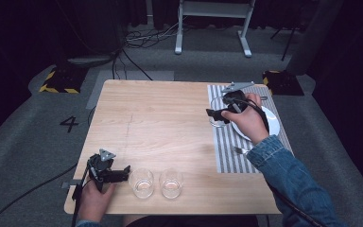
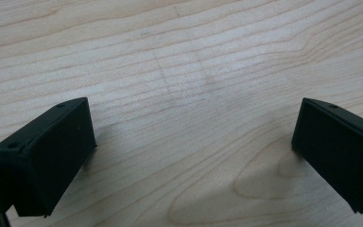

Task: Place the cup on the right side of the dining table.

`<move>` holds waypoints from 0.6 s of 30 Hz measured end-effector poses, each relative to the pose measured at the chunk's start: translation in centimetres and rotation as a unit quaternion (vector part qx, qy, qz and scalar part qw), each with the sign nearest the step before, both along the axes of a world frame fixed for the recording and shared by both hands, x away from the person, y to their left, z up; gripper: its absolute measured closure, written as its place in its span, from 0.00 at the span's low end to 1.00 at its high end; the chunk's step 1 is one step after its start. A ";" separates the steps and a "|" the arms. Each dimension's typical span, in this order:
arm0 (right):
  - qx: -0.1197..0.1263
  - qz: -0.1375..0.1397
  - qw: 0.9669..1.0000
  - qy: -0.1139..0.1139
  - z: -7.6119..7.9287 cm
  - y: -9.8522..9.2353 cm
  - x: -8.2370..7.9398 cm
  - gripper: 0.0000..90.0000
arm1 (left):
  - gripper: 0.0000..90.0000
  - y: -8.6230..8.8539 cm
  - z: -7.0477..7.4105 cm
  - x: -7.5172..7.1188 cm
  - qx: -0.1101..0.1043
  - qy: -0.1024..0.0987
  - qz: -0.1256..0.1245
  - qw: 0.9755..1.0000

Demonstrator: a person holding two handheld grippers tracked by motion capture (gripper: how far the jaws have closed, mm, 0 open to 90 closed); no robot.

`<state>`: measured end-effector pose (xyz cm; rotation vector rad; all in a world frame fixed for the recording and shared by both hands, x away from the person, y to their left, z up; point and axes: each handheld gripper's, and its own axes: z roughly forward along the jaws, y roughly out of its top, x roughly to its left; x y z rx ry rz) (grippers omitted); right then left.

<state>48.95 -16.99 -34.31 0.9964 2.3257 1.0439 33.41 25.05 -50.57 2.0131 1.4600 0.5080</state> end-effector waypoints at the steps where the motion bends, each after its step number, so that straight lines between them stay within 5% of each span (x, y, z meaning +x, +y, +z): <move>1: 0.000 -0.004 1.000 0.000 0.0 -0.1 0.3 0.19 | 0.01 0.0 0.0 0.0 0.000 0.000 0.000 1.000; 18: -0.004 -0.067 0.998 -0.007 0.0 -1.1 6.7 0.19 | 0.01 0.0 0.0 0.0 0.000 0.000 -0.001 1.000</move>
